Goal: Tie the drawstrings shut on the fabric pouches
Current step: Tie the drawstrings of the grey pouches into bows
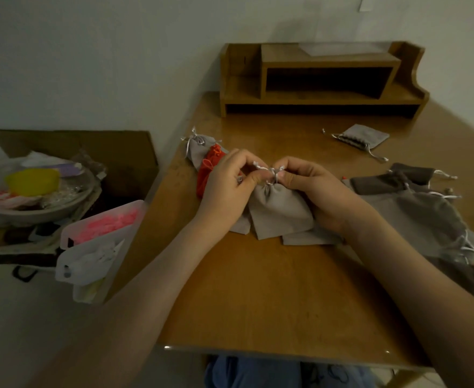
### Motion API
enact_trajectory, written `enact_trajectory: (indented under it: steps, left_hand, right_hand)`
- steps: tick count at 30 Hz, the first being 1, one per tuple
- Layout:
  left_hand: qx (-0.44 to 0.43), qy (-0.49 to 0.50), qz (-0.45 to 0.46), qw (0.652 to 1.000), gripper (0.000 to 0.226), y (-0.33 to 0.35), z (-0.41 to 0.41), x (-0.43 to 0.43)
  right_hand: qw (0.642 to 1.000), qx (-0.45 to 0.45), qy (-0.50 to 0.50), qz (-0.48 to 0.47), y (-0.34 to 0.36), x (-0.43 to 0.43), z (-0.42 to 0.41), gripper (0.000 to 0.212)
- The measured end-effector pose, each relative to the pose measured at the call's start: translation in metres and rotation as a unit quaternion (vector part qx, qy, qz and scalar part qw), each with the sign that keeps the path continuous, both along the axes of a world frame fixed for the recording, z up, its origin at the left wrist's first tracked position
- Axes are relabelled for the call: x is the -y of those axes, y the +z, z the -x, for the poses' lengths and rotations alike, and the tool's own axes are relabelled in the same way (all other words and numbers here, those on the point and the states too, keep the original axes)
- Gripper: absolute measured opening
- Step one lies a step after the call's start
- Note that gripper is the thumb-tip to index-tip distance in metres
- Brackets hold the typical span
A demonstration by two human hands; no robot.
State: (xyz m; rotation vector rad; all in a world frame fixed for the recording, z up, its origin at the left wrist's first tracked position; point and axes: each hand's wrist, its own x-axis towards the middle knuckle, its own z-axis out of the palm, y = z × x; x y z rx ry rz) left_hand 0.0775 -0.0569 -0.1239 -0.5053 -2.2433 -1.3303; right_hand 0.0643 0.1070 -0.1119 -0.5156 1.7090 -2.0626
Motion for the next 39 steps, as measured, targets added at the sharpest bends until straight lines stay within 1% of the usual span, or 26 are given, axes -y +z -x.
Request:
enact_trajectory:
  steps: [4, 9, 12, 16, 19, 23, 25, 26, 28, 29, 30, 31, 32, 34, 36, 37, 38, 39]
  left_hand:
    - [-0.010, 0.038, 0.022, 0.999, 0.011, -0.001, 0.000, 0.001]
    - [-0.016, 0.061, 0.041, 0.997, 0.006, -0.001, 0.000, 0.001]
    - [-0.026, 0.071, 0.043, 0.996, 0.003, -0.001, 0.000, 0.003]
    - [-0.053, 0.077, 0.053, 0.994, 0.007, 0.000, 0.001, 0.006]
    - [-0.083, 0.081, 0.066, 0.991, 0.010, 0.001, 0.001, 0.004]
    - [-0.100, 0.075, 0.062, 0.990, 0.021, 0.003, 0.002, 0.005]
    - [-0.063, 0.019, 0.022, 0.998, 0.013, 0.003, 0.001, 0.005]
    - [-0.015, -0.020, -0.011, 1.000, 0.008, 0.005, -0.001, 0.004]
    - [0.102, -0.082, -0.061, 0.990, 0.004, 0.009, -0.003, 0.003]
    - [0.148, -0.095, -0.071, 0.982, 0.008, 0.010, -0.003, 0.004]
    - [0.180, -0.097, -0.071, 0.976, 0.019, 0.011, -0.004, 0.004]
    - [0.197, -0.095, -0.066, 0.974, 0.027, 0.011, -0.004, 0.003]
    - [0.199, -0.082, -0.064, 0.974, 0.027, 0.013, -0.005, 0.003]
    - [0.194, -0.061, -0.090, 0.975, 0.016, 0.020, -0.008, 0.005]
    - [0.205, -0.060, -0.135, 0.968, 0.006, 0.028, -0.010, 0.014]
    - [0.211, -0.064, -0.143, 0.965, 0.002, 0.032, -0.011, 0.019]
    - [0.214, -0.062, -0.131, 0.966, 0.005, 0.034, -0.011, 0.025]
    - [0.218, -0.046, -0.085, 0.971, 0.010, 0.035, -0.010, 0.029]
  right_hand:
    - [1.000, 0.003, -0.023, 0.006, 0.002, 0.001, -0.002, 0.008]
    - [0.996, -0.017, -0.077, -0.028, 0.000, 0.004, -0.001, 0.014]
    - [0.991, -0.030, -0.127, -0.029, 0.000, 0.004, 0.000, 0.018]
    - [0.982, -0.050, -0.179, -0.024, -0.001, 0.000, 0.004, 0.021]
    - [0.975, -0.068, -0.207, -0.049, -0.003, 0.001, 0.006, 0.020]
    - [0.975, -0.062, -0.211, -0.044, -0.003, 0.004, 0.005, 0.020]
    - [0.976, -0.065, -0.203, -0.052, -0.002, 0.003, 0.003, 0.020]
    - [0.976, -0.070, -0.197, -0.058, -0.001, 0.003, 0.002, 0.019]
    - [0.976, -0.080, -0.195, -0.057, 0.001, 0.002, 0.001, 0.017]
    - [0.975, -0.083, -0.198, -0.053, 0.001, 0.002, 0.001, 0.015]
    - [0.975, -0.085, -0.200, -0.052, 0.002, 0.002, 0.001, 0.015]
    - [0.975, -0.085, -0.200, -0.052, 0.003, 0.001, 0.000, 0.015]
    - [0.976, -0.084, -0.195, -0.055, 0.005, 0.001, 0.000, 0.015]
    - [0.975, -0.088, -0.183, -0.093, 0.006, -0.001, 0.000, 0.018]
    - [0.957, -0.123, -0.192, -0.180, 0.005, -0.001, 0.001, 0.023]
    - [0.936, -0.160, -0.204, -0.239, 0.003, -0.001, 0.001, 0.025]
    - [0.902, -0.208, -0.216, -0.312, 0.000, -0.002, 0.002, 0.024]
    - [0.853, -0.252, -0.224, -0.399, -0.002, -0.004, 0.003, 0.025]
